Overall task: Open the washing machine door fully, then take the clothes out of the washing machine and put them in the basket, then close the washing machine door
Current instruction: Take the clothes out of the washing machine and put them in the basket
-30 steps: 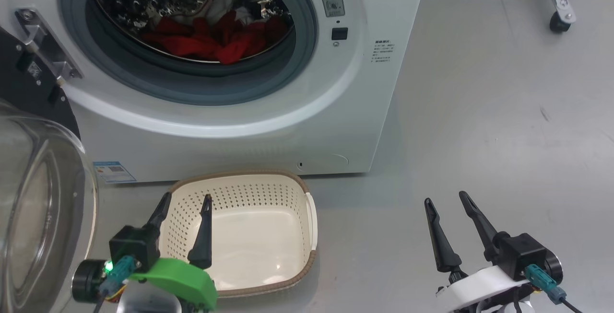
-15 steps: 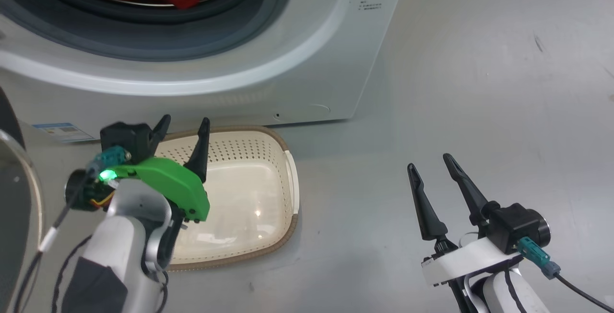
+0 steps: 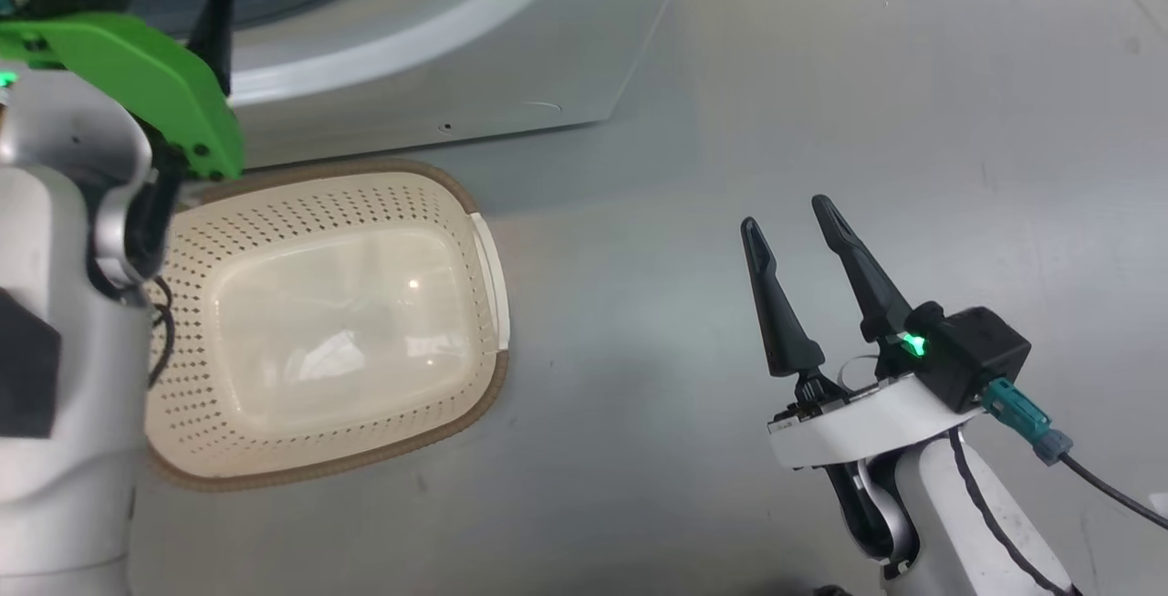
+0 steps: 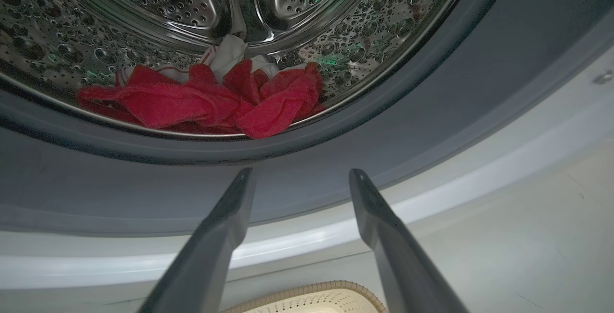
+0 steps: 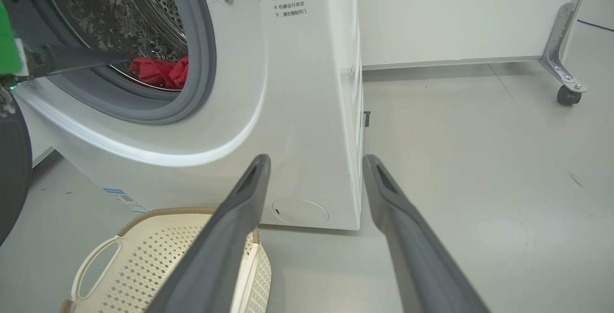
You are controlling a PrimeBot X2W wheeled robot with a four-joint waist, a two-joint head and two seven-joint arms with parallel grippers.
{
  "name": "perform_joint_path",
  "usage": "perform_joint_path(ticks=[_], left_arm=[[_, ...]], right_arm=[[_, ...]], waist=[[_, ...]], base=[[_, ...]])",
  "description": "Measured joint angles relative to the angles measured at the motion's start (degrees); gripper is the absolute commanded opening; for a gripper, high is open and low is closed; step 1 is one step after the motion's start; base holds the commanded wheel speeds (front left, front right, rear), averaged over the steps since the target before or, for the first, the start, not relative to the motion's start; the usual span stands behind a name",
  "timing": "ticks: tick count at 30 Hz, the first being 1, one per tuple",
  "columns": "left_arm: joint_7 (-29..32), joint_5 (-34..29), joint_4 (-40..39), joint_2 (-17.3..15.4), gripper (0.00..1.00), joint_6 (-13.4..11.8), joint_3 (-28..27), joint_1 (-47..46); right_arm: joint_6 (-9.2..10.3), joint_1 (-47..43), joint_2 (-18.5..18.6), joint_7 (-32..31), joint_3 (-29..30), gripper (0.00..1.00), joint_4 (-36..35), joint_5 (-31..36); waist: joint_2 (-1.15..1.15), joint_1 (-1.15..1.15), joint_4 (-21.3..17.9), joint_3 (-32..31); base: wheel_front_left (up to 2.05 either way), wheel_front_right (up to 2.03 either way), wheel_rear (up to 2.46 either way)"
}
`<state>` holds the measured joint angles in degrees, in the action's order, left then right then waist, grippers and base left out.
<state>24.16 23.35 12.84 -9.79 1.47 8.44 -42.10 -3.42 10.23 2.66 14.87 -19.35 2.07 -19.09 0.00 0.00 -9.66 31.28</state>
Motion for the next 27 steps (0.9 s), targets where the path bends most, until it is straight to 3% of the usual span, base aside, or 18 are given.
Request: perform_joint_path(ticks=[8, 27], left_arm=[[0.37, -1.33, 3.78, -3.77, 1.0, 1.09, -2.21, -8.84], [-5.15, -4.12, 12.13, -6.91, 1.0, 1.8, -3.67, -19.87]], right_arm=[[0.62, 3.59, 0.01, 0.0, -2.33, 1.0, -0.19, -3.16], [2.15, 6.7, 0.0, 0.0, -5.78, 1.0, -0.02, -6.13]], waist=[[0.0, 0.0, -4.07, 4.68], [0.0, 0.0, -11.69, 9.97]], base=[[0.0, 0.0, 0.0], [0.0, 0.0, 0.0]])
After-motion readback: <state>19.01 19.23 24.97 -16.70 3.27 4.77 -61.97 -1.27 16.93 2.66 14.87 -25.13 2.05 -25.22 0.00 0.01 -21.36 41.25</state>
